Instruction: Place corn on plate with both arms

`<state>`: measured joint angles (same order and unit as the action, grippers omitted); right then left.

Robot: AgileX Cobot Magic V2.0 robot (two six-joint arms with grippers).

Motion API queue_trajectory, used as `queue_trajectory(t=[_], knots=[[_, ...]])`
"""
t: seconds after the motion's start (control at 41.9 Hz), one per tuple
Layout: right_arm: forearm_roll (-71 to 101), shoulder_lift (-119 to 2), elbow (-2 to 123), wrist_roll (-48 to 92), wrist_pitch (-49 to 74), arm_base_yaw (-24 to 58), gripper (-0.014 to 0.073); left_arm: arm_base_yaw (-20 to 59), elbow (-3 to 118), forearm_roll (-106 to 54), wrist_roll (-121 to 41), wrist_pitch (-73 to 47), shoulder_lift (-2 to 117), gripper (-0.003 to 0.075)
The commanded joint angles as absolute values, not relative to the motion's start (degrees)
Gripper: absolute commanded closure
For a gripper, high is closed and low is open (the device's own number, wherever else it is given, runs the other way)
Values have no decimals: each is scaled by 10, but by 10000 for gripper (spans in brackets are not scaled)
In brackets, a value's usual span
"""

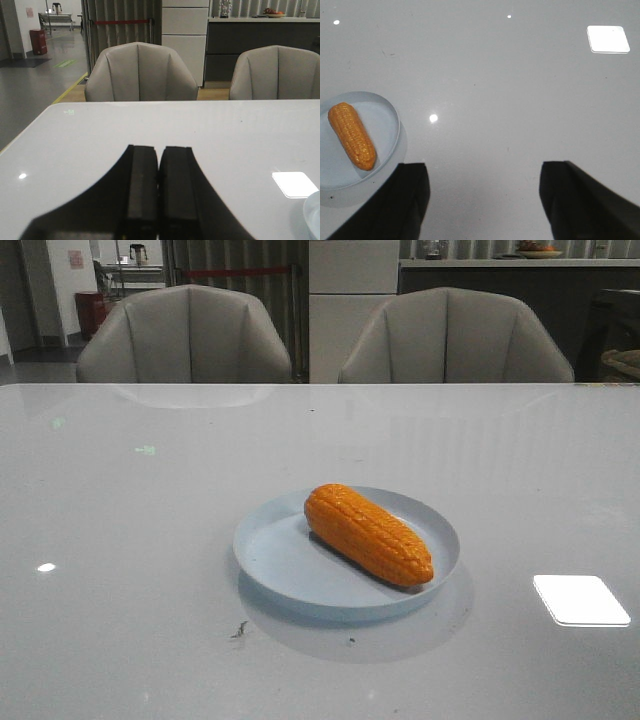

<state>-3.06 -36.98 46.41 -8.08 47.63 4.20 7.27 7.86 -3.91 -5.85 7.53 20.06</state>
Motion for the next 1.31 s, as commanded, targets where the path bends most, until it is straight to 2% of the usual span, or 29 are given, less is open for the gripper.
queue_trajectory(t=[0.0,0.238,0.358,1.288], knots=[[-32,-369,479,-81,433,38,22,72,52,-31,-53,138,159,627],[-32,-369,479,-81,433,38,22,72,-27,-27,-53,138,38,627],[-32,-370,479,-81,434,38,22,72,-28,-26,-53,78,-17,627],[-28,-371,479,-81,426,38,33,72,-28,-26,-53,74,-15,627]])
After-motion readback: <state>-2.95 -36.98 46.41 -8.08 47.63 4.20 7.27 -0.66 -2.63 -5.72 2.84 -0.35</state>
